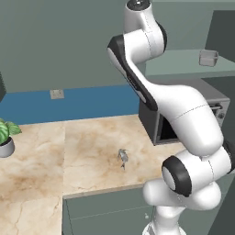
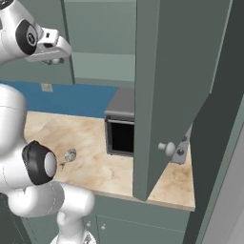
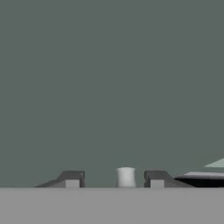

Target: Retrieve the tupperware from the cabinet, then place the raw meat into the tupperware to avoid contamination.

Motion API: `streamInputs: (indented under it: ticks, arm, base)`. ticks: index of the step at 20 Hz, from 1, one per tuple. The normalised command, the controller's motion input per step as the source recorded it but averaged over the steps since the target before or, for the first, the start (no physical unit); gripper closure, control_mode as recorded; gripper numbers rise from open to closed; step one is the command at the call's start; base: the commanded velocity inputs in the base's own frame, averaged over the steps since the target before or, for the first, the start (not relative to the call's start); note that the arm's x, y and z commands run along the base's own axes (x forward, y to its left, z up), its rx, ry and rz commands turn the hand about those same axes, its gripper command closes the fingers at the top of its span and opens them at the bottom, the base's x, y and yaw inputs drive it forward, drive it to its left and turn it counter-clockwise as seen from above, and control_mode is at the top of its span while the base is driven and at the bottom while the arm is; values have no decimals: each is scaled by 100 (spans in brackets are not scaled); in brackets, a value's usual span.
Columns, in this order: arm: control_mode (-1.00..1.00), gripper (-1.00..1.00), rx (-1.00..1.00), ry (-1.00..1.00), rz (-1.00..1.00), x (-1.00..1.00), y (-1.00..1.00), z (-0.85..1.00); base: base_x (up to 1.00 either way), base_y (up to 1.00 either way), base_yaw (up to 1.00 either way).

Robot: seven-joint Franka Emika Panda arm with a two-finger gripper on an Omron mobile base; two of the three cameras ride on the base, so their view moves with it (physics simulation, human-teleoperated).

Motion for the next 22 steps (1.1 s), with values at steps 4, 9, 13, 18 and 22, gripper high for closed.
streamInputs:
  ticks: [4, 9, 13, 18, 22]
  arm:
    - [-100, 100, 0, -18, -3, -7, 0, 0]
    - [-100, 100, 3, -12, -7, -63, 7, -8]
    - [-100, 100, 9, -7, -6, -92, 17, 1]
    - [-100, 100, 5, -8, -6, -96, 35, 1]
    - [-100, 100, 4, -6, -6, -100, 51, 1]
  base:
    - [0, 0, 0]
    - [0, 0, 0]
    - [0, 0, 0]
    - [0, 0, 0]
    - [0, 0, 0]
